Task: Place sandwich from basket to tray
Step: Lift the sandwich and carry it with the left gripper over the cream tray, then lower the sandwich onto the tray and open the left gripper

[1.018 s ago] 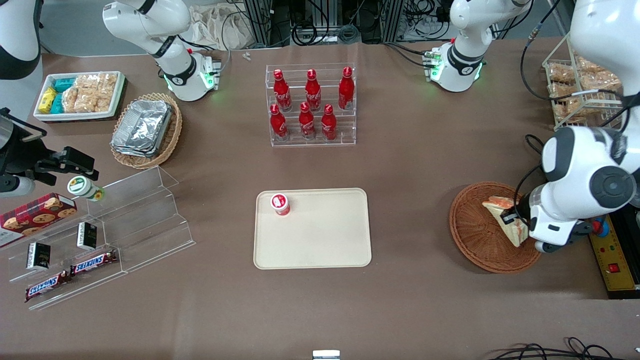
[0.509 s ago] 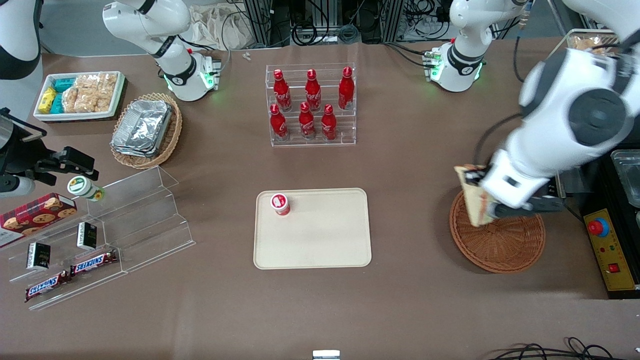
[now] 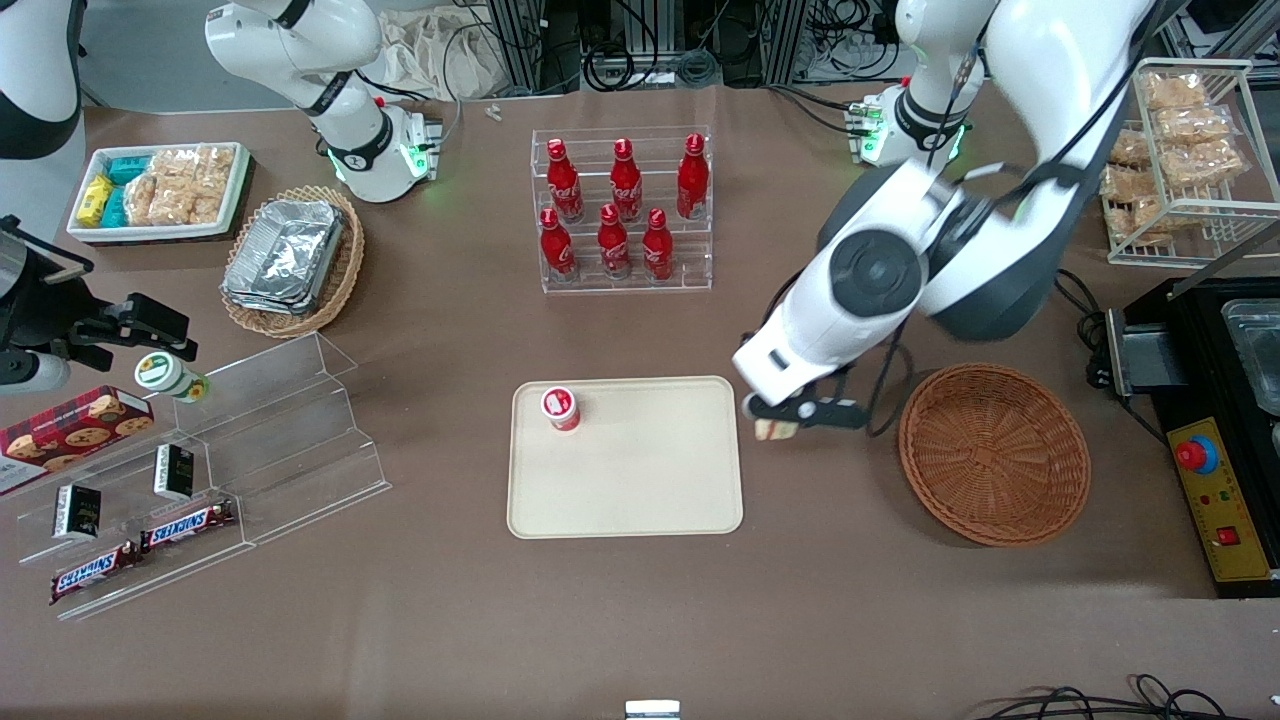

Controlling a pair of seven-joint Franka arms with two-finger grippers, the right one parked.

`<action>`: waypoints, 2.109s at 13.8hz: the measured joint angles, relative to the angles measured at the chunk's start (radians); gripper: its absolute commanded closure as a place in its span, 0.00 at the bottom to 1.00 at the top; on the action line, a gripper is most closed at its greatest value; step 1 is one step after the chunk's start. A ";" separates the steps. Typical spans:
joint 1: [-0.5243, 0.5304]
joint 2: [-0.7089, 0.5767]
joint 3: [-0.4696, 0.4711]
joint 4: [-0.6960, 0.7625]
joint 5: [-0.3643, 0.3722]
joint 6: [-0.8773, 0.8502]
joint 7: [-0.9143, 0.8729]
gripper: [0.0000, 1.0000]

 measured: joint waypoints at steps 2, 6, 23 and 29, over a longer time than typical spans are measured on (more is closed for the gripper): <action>-0.071 0.086 0.041 0.024 0.038 0.091 -0.053 1.00; -0.204 0.197 0.151 0.095 0.060 0.177 -0.093 1.00; -0.222 0.323 0.208 0.124 0.084 0.351 -0.095 0.00; -0.145 0.158 0.212 0.134 0.084 0.232 -0.083 0.00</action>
